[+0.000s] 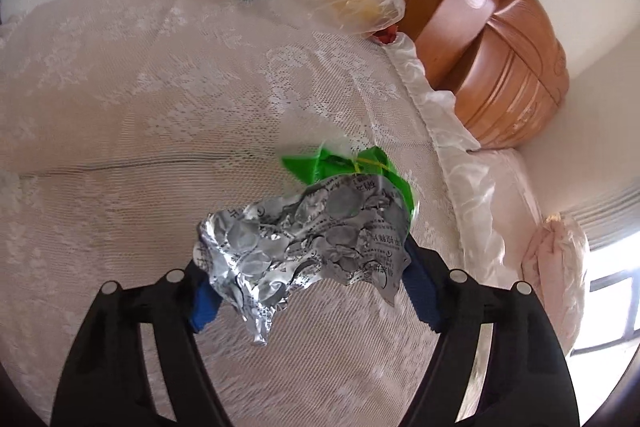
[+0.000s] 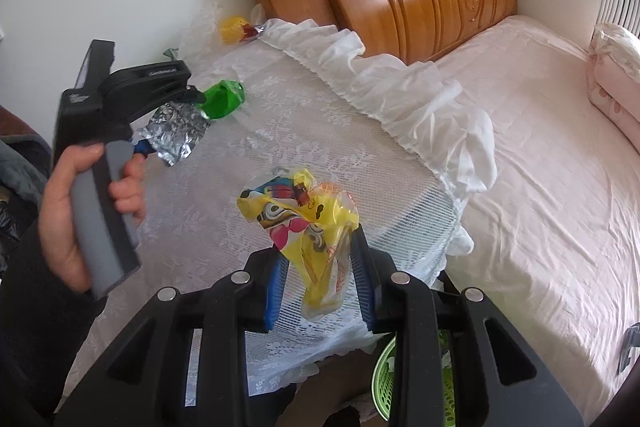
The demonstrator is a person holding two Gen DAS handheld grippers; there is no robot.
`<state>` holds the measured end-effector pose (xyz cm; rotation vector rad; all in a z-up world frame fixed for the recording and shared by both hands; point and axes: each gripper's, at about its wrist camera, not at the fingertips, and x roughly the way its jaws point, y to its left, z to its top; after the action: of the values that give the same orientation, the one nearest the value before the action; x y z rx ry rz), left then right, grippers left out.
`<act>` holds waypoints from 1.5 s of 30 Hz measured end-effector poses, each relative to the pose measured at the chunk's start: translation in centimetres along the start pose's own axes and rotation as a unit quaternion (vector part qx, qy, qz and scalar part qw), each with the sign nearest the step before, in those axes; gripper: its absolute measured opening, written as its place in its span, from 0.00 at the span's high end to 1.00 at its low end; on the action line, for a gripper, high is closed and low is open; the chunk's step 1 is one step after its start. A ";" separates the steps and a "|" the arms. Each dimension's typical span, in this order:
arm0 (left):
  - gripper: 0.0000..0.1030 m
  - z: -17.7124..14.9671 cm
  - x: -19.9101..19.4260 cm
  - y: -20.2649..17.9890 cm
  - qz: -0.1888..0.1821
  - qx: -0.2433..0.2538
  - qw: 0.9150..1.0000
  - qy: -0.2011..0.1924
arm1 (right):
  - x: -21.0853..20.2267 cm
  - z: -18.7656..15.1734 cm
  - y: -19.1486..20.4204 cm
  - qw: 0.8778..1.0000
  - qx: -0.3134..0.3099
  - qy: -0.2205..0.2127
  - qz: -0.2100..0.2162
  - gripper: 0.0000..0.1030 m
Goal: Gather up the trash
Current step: 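Grasp the silver foil packet with the left tool while the right tool holds the yellow wrapper, then carry both items to the green wastebasket and open the left tool over it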
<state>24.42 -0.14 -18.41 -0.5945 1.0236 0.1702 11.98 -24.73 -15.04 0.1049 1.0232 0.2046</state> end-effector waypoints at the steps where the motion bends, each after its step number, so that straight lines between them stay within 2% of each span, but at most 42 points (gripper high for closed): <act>1: 0.30 -0.2 -0.6 0.3 0.003 0.008 1.000 0.002 | -0.1 0.0 0.3 1.000 -0.001 -0.002 0.001 0.70; 8: 0.30 -2.2 -5.8 2.6 0.015 0.082 0.996 0.006 | -0.7 -0.4 2.8 1.000 -0.006 -0.009 0.014 0.70; 13: 0.30 -4.4 -9.9 4.5 0.032 0.138 0.990 0.000 | -1.0 -1.5 4.6 1.000 -0.010 -0.007 0.024 0.70; 19: 0.30 -6.8 -12.7 6.4 0.034 0.183 0.983 0.003 | -1.0 -3.2 6.6 0.999 -0.014 0.004 0.037 0.70; 25: 0.30 -8.2 -13.6 6.5 0.019 0.217 0.976 0.014 | -1.3 -4.2 7.3 0.999 -0.011 0.006 0.034 0.70; 33: 0.30 -9.1 -13.2 4.5 0.000 0.260 0.965 0.024 | -2.8 -5.1 6.0 1.000 0.021 -0.011 0.013 0.70; 39: 0.30 -10.6 -12.7 1.9 -0.023 0.307 0.951 0.039 | -4.1 -6.3 4.0 0.998 0.055 -0.017 -0.016 0.70; 45: 0.30 -13.3 -11.7 -1.6 -0.059 0.363 0.927 0.071 | -6.3 -9.0 0.9 0.993 0.104 -0.021 -0.057 0.70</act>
<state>8.92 -7.09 -12.96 0.0129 1.0963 -0.3573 1.01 -25.29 -14.26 0.2388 1.0026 -0.0093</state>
